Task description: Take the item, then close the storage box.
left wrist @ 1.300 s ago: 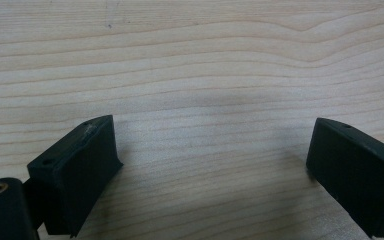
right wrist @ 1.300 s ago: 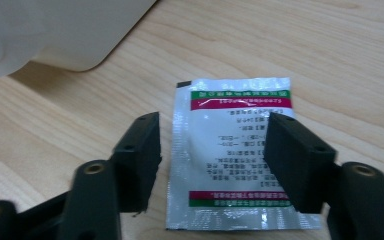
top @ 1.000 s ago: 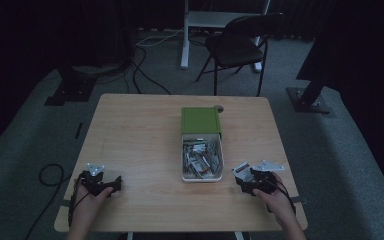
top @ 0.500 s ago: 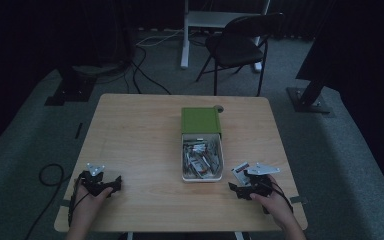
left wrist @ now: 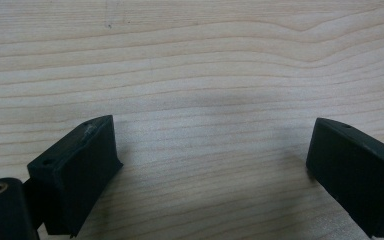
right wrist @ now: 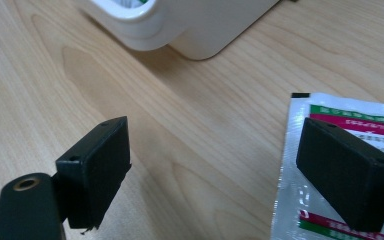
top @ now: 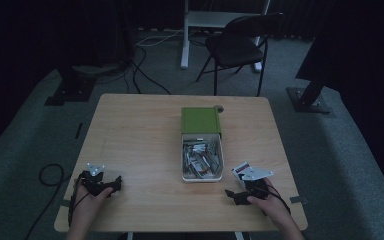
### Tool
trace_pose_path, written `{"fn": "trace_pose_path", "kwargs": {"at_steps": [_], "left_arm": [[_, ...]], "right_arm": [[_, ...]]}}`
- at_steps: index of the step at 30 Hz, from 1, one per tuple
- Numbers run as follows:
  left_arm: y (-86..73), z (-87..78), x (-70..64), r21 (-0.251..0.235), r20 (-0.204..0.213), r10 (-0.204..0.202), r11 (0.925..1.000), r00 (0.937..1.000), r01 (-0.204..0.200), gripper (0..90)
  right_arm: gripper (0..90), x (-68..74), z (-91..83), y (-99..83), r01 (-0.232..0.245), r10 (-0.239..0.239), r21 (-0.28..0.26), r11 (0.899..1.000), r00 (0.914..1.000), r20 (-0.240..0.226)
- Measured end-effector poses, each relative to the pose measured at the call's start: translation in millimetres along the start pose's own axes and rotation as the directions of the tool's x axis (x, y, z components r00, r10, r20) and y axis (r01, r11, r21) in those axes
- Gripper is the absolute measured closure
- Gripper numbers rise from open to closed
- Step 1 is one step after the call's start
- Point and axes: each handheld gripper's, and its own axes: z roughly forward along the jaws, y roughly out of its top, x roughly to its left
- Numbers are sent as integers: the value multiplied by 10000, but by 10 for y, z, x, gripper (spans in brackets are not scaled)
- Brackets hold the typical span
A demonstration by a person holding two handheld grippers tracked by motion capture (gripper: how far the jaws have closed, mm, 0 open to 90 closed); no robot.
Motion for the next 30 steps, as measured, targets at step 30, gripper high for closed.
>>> {"fn": "trace_pose_path", "kwargs": {"at_steps": [30], "left_arm": [[56,-116,-501,-618,2391,2456,9694,9394,-2377,71]], "right_arm": [[125,-38,-122,90,-253,248,-612,9978,9997,-80]]}}
